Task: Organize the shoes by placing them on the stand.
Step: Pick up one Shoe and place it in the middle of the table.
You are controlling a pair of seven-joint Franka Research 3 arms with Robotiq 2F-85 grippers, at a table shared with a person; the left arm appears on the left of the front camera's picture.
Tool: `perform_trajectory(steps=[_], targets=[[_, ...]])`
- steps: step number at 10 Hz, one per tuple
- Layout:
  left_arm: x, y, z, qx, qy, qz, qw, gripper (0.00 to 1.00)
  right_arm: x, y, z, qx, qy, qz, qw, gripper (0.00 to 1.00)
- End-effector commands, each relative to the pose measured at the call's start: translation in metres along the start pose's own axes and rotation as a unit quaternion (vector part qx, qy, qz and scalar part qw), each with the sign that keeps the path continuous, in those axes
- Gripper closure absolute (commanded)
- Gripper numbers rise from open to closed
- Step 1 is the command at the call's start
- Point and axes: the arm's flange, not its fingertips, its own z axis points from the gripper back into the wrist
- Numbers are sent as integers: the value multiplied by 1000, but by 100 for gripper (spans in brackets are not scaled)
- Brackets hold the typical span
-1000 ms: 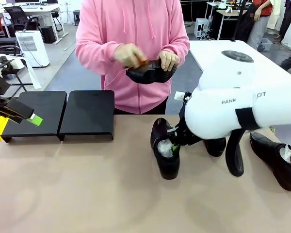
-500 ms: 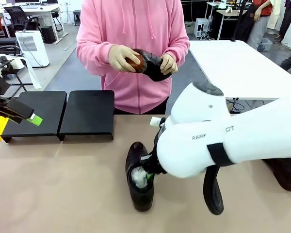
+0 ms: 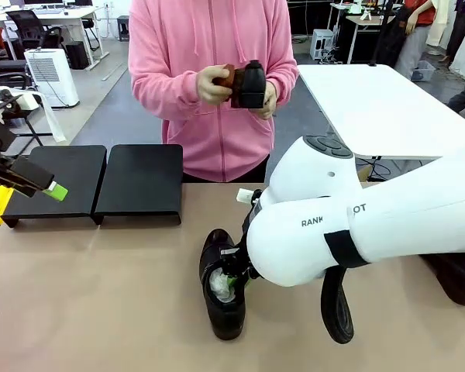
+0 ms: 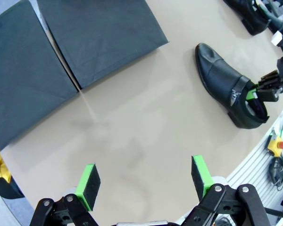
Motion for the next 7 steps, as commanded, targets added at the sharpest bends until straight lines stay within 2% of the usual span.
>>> perform_trajectory(steps=[1, 2, 5, 6, 7], targets=[[-1, 1, 0, -9, -4, -4, 1000, 0, -13, -2, 10, 10, -23, -3, 1000, 16], [-1, 1, 0, -9, -4, -4, 1000, 0, -18, -2, 19, 10, -28, -2, 1000, 0], [-1, 1, 0, -9, -4, -4, 1000, 0, -48, -1, 44, 29, -27, -4, 999, 0], [-1, 1, 0, -9, -4, -4, 1000, 0, -15, 1, 26, 6, -26, 3, 1000, 0], [-1, 1, 0, -9, -4, -4, 1000, 0, -15, 1, 26, 6, -26, 3, 1000, 0]])
